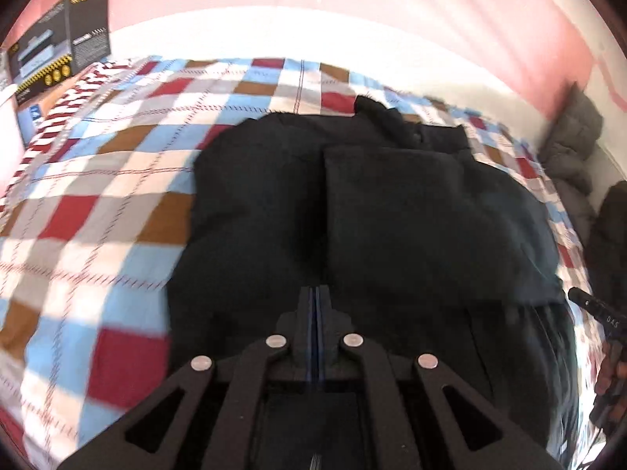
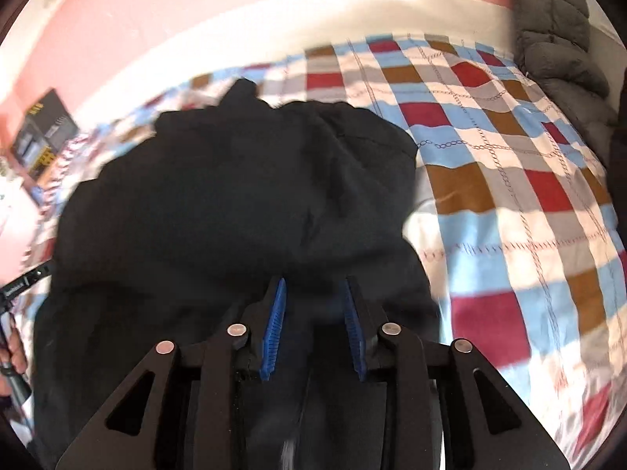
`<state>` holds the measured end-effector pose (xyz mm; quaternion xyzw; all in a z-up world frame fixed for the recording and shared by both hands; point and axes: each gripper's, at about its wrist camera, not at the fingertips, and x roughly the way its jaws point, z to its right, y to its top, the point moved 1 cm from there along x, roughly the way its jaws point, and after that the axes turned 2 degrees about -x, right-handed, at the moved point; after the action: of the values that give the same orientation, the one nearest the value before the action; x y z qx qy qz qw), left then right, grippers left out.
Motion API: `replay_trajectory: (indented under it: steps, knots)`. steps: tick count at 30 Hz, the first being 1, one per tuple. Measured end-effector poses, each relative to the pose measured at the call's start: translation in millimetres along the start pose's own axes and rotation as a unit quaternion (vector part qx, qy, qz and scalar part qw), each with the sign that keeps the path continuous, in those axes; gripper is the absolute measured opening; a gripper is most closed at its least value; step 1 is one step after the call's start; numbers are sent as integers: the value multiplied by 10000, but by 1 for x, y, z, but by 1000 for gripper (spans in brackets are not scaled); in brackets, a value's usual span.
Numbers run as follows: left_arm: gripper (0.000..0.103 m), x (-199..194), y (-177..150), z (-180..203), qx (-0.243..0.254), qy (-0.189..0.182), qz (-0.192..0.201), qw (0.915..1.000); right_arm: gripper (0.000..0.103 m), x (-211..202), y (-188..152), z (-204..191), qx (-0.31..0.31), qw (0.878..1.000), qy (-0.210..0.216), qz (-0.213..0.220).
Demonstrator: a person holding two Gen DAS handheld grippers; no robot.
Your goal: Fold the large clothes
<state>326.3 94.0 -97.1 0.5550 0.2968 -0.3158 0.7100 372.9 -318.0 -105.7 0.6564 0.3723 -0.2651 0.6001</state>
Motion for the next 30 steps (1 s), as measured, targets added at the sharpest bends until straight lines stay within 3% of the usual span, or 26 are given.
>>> replay_trajectory:
  steps: [5, 9, 20, 30]
  knots:
    - [4, -54, -46, -10, 90, 32, -10, 10000, 44, -56, -46, -5, 36, 9998, 120, 143]
    - [9, -92, -79, -8, 190, -12, -20, 9998, 60, -94, -82, -17, 102, 9995, 218, 204]
    - [30, -170, -149, 7, 293, -366, -113, 9988, 61, -160, -156, -45, 330, 9975, 600, 145]
    - [35, -212, -184, -11, 101, -181, -24, 9998, 65, -202, -190, -53, 241, 9972, 605, 363]
